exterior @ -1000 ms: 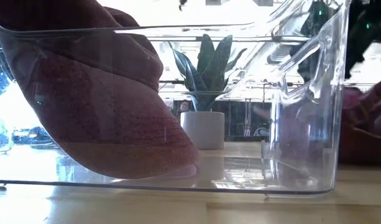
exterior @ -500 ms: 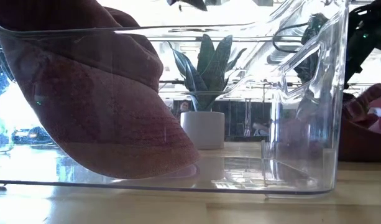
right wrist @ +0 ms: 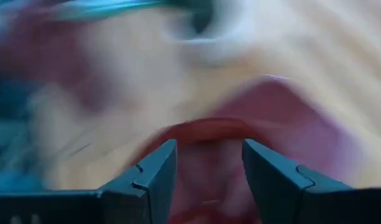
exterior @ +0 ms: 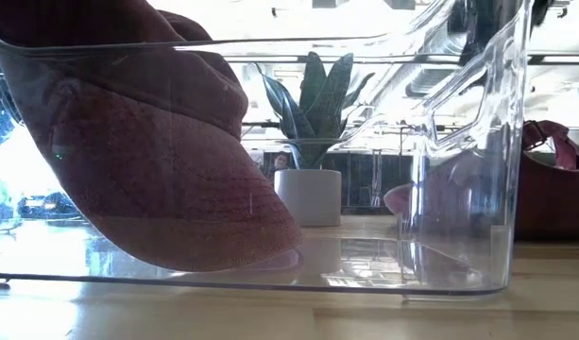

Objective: Pick & Place hat
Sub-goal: Put the red cap into the right transparent bin

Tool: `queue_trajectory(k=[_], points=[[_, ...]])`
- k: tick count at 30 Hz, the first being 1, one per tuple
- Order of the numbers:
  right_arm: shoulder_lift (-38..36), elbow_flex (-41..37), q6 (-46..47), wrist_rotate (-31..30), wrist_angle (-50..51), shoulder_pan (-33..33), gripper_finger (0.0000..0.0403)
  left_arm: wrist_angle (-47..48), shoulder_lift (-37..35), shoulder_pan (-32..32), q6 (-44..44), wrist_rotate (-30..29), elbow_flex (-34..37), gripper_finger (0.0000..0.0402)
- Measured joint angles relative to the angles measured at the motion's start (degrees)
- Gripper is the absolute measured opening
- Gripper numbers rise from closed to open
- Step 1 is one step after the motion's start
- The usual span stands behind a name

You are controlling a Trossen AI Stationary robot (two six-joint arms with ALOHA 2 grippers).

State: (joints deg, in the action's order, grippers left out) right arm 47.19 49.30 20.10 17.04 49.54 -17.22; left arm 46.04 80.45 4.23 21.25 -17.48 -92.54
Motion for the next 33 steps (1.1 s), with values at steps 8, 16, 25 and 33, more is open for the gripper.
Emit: queue_trajectory(k=[8,16,25,33], points=[[7.9,-1.8,-1.1,9.5,-13.6,20.9,0.017,0.0,0.3,0.0,-1.4,2.2,0.1,0.016],[21.2,-2.6,-2.7,5.4,-17.6,31.2,0.0192,0.2,3.1,2.3,-0.3,3.9,0.2,0.016],[28.9,-2.6,-1.2,-15.6,-14.4,37.0,0.0147,-0.1,6.8,3.1,10.7,3.9,0.2,0.016],[29.6,-2.6,-3.5,-13.0,-10.9,38.0,0.0013,-7.4,8.8,6.9,15.3,1.9,0.1,0.016]])
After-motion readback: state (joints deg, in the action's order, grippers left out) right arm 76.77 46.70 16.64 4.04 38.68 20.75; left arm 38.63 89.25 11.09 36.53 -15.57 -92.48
